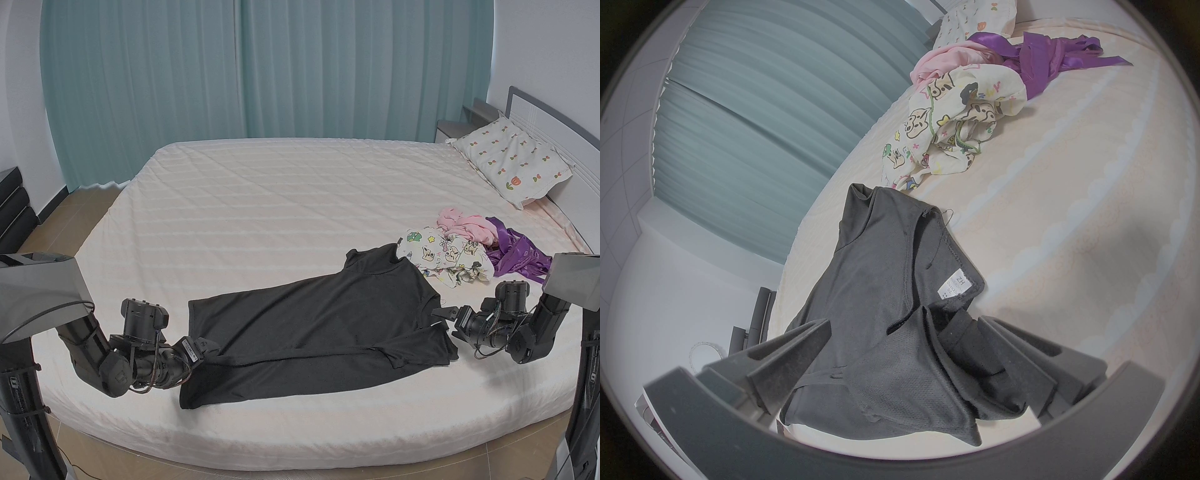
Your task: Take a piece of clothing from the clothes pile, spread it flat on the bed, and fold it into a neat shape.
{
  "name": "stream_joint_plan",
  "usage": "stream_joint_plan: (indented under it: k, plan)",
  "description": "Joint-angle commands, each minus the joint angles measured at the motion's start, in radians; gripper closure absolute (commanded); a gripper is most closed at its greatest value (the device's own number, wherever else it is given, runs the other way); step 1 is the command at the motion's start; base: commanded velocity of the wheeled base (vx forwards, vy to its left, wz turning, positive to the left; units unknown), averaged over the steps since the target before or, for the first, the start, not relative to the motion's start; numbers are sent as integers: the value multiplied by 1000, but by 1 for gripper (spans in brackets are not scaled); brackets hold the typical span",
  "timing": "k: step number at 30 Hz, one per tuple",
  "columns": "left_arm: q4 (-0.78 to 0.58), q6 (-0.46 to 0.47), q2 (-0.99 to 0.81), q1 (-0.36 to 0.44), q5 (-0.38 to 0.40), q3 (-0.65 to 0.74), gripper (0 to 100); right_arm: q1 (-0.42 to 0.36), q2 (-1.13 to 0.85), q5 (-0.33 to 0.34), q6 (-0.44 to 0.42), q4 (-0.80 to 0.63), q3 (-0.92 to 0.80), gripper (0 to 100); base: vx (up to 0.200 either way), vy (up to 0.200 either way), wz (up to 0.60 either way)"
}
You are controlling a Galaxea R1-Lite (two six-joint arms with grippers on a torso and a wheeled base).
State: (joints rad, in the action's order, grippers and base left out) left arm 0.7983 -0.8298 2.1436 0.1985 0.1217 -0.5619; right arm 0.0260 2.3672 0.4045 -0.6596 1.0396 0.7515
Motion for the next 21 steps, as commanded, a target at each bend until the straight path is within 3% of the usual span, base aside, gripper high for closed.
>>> stream_joint_plan:
  k: [1, 6, 13, 17, 20, 21]
  plan:
    - [-5, -19, 44, 27, -19, -59, 0, 0, 0, 1, 0, 0, 0, 0, 0, 0, 0]
    - [-8, -77, 68, 45, -20, -85, 0, 0, 1, 1, 0, 0, 0, 0, 0, 0, 0]
    - [-28, -75, 90, 50, -34, -113, 0, 0, 1, 1, 0, 0, 2, 0, 0, 0, 0]
    - [-16, -75, 157, 47, -152, -170, 0, 0, 0, 1, 0, 2, 2, 0, 0, 0, 0]
    - [-14, -77, 176, 45, -188, -190, 0, 0, -3, 1, -2, 4, 0, 0, 0, 0, 0]
    - [-14, -78, 196, 44, -237, -210, 0, 0, -19, 1, -2, 2, -1, 0, 0, 0, 0]
